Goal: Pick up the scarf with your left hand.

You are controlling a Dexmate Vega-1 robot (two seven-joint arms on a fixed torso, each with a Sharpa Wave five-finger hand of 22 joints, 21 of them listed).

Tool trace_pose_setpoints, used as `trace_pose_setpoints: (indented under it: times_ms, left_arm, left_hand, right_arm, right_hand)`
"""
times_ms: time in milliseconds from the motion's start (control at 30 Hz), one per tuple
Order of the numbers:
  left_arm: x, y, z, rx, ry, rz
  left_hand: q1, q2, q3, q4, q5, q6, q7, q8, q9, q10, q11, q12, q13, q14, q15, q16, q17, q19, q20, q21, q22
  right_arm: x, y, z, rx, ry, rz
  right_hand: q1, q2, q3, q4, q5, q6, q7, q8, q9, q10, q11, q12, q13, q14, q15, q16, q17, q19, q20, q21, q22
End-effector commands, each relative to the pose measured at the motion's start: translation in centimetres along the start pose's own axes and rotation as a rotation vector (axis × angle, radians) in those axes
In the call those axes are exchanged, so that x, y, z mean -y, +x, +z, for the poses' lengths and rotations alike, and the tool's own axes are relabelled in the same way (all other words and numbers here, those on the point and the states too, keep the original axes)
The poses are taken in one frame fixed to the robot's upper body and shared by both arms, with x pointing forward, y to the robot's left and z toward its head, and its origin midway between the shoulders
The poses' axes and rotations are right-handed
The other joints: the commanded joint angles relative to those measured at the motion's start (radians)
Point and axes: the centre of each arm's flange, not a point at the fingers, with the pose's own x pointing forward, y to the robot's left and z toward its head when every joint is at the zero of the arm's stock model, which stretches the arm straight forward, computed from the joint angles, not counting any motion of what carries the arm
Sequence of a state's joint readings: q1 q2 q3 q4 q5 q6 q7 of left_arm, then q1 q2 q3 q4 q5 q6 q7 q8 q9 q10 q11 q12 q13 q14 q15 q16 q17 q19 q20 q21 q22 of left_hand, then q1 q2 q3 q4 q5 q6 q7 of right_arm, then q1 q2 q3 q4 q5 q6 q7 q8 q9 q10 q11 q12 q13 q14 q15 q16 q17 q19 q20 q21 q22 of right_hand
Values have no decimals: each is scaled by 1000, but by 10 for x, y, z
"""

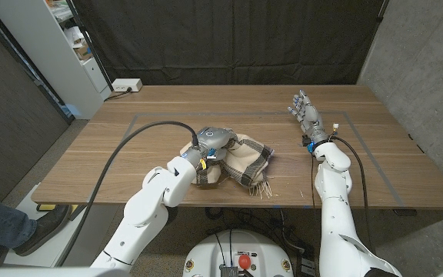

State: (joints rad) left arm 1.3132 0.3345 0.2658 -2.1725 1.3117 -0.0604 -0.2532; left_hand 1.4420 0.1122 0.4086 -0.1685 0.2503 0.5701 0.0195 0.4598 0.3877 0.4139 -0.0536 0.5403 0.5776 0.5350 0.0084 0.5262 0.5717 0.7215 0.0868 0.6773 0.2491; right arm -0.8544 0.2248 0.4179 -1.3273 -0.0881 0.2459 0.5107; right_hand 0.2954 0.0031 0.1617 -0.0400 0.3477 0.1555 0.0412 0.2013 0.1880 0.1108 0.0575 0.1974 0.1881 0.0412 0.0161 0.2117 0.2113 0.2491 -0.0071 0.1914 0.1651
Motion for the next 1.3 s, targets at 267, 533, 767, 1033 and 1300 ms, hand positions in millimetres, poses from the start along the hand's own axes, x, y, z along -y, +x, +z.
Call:
trace_pose_setpoints:
  times_ms: [267, 533, 767, 1033, 1300]
  left_arm:
    - [-27, 3, 1, 18, 26, 31]
    - [-35, 6, 3, 23, 30, 46]
    - [-40, 9, 1, 26, 20, 50]
    - [-50, 11, 0, 30, 26, 62]
    - [-58, 9, -3, 29, 40, 79]
  left_hand:
    - [31, 28, -1, 4, 10, -5, 1, 9, 15, 11, -2, 6, 23, 66, -54, 5, 19, 3, -21, 32, 5]
    - [30, 28, -1, 4, 10, -2, 3, 12, 20, 17, -7, 8, 32, 70, -54, 8, 26, -2, -22, 44, 6]
    - [27, 28, -2, 5, 11, 1, 4, 17, 27, 20, -7, 8, 43, 73, -54, 9, 34, -8, -24, 59, 7]
    - [16, 30, -3, 10, 11, 2, 4, 20, 33, 24, -3, 9, 55, 75, -48, 9, 42, -12, -26, 76, 7]
    - [12, 29, -2, 10, 12, 0, 7, 23, 39, 26, -3, 9, 66, 78, -49, 10, 50, -19, -26, 91, 7]
  right_arm:
    - [2, 3, 6, 6, -3, 5]
    - [4, 5, 5, 8, 1, 3]
    - [6, 7, 4, 6, 3, 2]
    - [8, 12, 2, 3, 3, 1]
    - [8, 18, 2, 1, 2, 4]
  right_hand:
    - [6, 4, 2, -5, 4, 6, -1, -3, 3, 8, 0, 0, 2, 4, -1, -2, 3, 8, 4, -1, 5]
    - [6, 5, 2, -6, 4, 6, -1, -3, 3, 10, 1, 0, 2, 4, -1, -2, 3, 8, 4, -1, 5]
    - [6, 5, 1, -7, 4, 7, 1, -3, 3, 11, 0, 0, 3, 5, -2, -2, 3, 8, 3, -1, 5]
    - [6, 6, 1, -7, 4, 8, 0, -2, 3, 11, -1, 0, 3, 5, -1, -2, 3, 8, 3, -1, 5]
    - [7, 7, 1, -8, 4, 8, -1, -3, 3, 11, 2, 0, 3, 6, -2, -2, 3, 8, 4, -1, 5]
